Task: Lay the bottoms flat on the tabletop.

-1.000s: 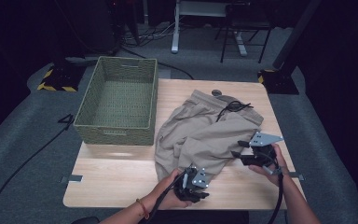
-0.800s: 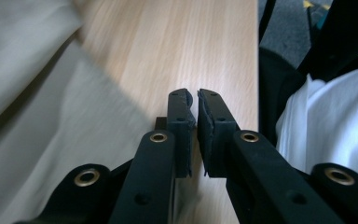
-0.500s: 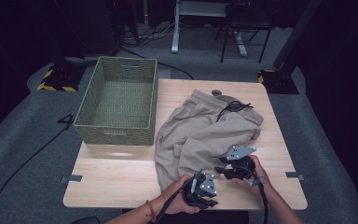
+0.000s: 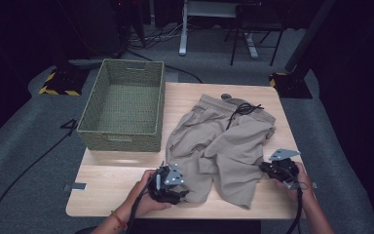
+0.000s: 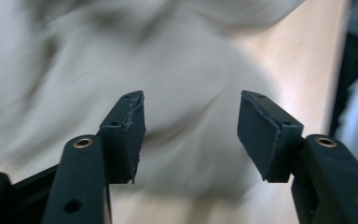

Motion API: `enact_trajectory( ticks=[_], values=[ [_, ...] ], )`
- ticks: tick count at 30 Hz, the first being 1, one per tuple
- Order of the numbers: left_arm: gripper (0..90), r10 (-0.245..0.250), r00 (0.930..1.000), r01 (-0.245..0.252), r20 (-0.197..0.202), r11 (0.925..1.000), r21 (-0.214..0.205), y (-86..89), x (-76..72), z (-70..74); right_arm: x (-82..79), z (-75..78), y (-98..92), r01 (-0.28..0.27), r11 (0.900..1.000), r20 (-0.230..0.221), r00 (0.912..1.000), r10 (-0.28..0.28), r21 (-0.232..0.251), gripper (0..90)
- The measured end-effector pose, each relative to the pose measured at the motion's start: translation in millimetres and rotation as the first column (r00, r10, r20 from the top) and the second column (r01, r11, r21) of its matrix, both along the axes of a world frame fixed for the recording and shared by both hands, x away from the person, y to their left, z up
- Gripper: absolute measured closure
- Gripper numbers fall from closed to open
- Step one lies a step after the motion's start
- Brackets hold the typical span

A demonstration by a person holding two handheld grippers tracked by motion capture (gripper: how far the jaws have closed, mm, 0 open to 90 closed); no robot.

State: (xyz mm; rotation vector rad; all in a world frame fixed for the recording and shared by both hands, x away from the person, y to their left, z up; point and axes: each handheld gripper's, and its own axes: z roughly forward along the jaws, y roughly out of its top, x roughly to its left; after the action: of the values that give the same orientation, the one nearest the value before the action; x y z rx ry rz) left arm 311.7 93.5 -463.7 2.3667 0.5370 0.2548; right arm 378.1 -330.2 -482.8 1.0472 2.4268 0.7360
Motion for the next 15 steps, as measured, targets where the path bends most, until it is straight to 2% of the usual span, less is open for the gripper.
enact_trajectory(
  ticks=[2, 3, 4, 5, 7, 9, 10, 11, 12, 13, 15],
  values=[
    [38.1, 0.065, 0.9979, -0.065, -0.006, 0.9978, -0.014, 14.3, 10.1, -3.5, 3.7, 1.8, -15.0, 0.091, 0.9939, 0.023, 0.9957, -0.090, -0.061, 66.8],
    [37.6, 0.065, 0.9979, -0.065, -0.006, 0.9978, -0.014, 14.3, 10.1, -3.5, 3.7, 1.8, -15.0, 0.091, 0.9939, 0.023, 0.9957, -0.090, -0.061, 66.8],
    [37.4, 0.087, 0.9962, -0.087, 0.010, 0.9962, -0.007, 17.2, 12.7, -4.7, 4.7, 4.7, -25.1, 0.166, 0.9802, 0.059, 0.9852, -0.161, -0.107, 61.9],
    [37.4, 0.102, 0.9947, -0.102, 0.005, 0.9946, -0.016, 19.5, 16.2, -6.1, 4.7, 4.7, -25.1, 0.166, 0.9802, 0.059, 0.9852, -0.161, -0.107, 61.9],
    [38.1, 0.104, 0.9943, -0.105, -0.021, 0.9939, -0.034, 21.0, 21.4, -8.5, -1.0, 12.6, -29.4, 0.171, 0.9842, 0.077, 0.9829, -0.167, -0.045, 57.3],
    [38.2, 0.096, 0.9952, -0.096, -0.018, 0.9951, -0.023, 16.5, 24.8, -12.1, -10.7, 22.4, -25.1, 0.123, 0.9915, 0.098, 0.9871, -0.127, 0.043, 54.7],
    [38.2, 0.089, 0.9958, -0.089, -0.025, 0.9959, -0.019, 13.6, 26.8, -14.0, -16.0, 26.9, -20.0, 0.074, 0.9918, 0.094, 0.9920, -0.084, 0.104, 53.7],
    [38.2, 0.082, 0.9963, -0.083, -0.025, 0.9965, -0.013, 9.6, 28.8, -16.4, -20.9, 30.1, -12.2, 0.023, 0.9878, 0.089, 0.9954, -0.037, 0.154, 53.0],
    [38.0, 0.070, 0.9971, -0.070, -0.031, 0.9975, -0.002, 1.1, 32.1, -20.5, -29.2, 30.8, 11.3, -0.070, 0.9821, 0.097, 0.9938, 0.054, 0.175, 51.2],
    [37.9, 0.070, 0.9971, -0.070, -0.031, 0.9975, -0.002, 1.1, 32.1, -20.5, -29.2, 30.8, 11.3, -0.070, 0.9821, 0.097, 0.9938, 0.054, 0.175, 51.2],
    [37.9, 0.051, 0.9983, -0.050, -0.029, 0.9986, 0.013, -7.1, 34.2, -24.1, -33.9, 24.7, 36.1, -0.145, 0.9797, 0.077, 0.9878, 0.136, 0.138, 50.9]
  ],
)
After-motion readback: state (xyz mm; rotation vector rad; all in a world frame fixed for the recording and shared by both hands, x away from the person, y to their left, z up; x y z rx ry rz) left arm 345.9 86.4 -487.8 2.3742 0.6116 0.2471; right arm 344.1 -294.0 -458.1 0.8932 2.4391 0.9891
